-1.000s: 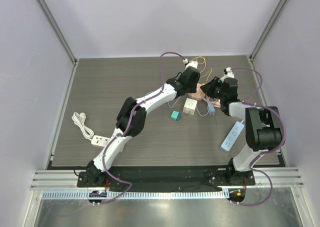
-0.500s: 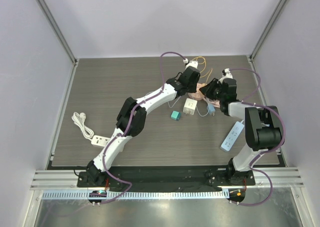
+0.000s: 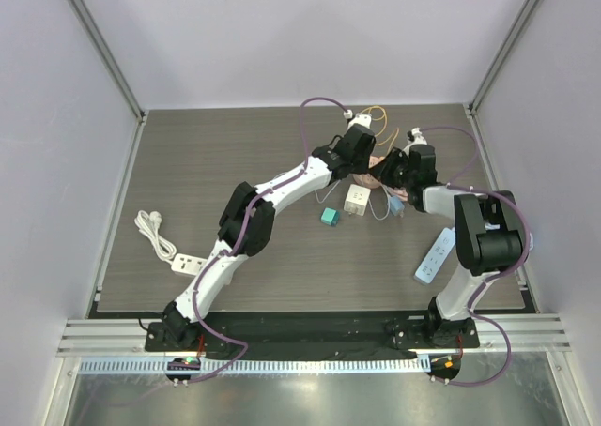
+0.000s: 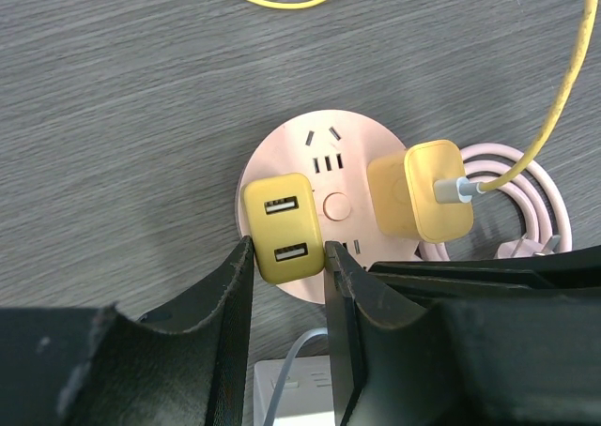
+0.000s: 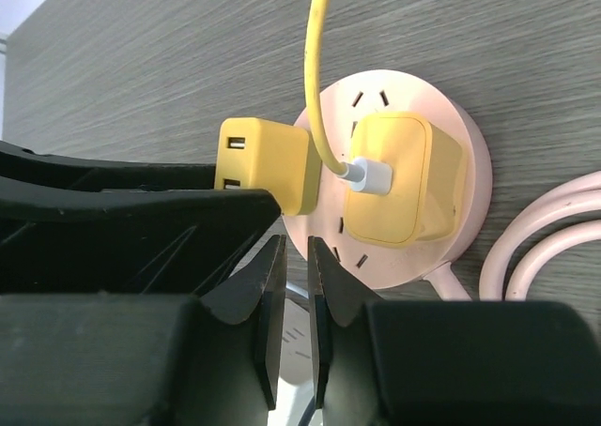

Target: Pull the plug off the socket

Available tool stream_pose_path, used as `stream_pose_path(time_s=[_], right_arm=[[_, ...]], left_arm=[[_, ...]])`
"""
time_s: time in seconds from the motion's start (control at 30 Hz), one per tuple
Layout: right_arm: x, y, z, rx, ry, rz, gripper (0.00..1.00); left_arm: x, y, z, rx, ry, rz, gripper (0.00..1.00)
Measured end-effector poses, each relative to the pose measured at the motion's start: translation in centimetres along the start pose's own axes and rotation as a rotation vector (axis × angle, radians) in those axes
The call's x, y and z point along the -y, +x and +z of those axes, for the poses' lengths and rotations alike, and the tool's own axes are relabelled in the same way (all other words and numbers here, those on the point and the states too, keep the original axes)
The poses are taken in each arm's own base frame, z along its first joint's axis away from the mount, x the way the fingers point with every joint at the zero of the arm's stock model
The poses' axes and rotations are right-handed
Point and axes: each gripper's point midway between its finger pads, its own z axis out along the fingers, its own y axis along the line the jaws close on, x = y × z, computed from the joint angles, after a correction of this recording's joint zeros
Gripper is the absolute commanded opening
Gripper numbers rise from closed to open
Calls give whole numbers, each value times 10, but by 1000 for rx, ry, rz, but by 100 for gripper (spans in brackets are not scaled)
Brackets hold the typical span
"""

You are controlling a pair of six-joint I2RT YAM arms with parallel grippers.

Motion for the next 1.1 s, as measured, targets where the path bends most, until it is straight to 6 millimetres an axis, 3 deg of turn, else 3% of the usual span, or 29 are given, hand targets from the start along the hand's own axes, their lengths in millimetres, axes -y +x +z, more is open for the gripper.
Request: stream_pose_path(time_s=[0.33,0.5,1.1], right_arm=[[15,12,18,-76,56,-3,21],[11,9,27,-85,68,-24,21],[8,10,29,-111,113,-74,20]], left_arm=[[2,-1,0,-3,23,11,0],[-1,-4,5,17,31,7,0],[0,-4,0,142,46,110,0]])
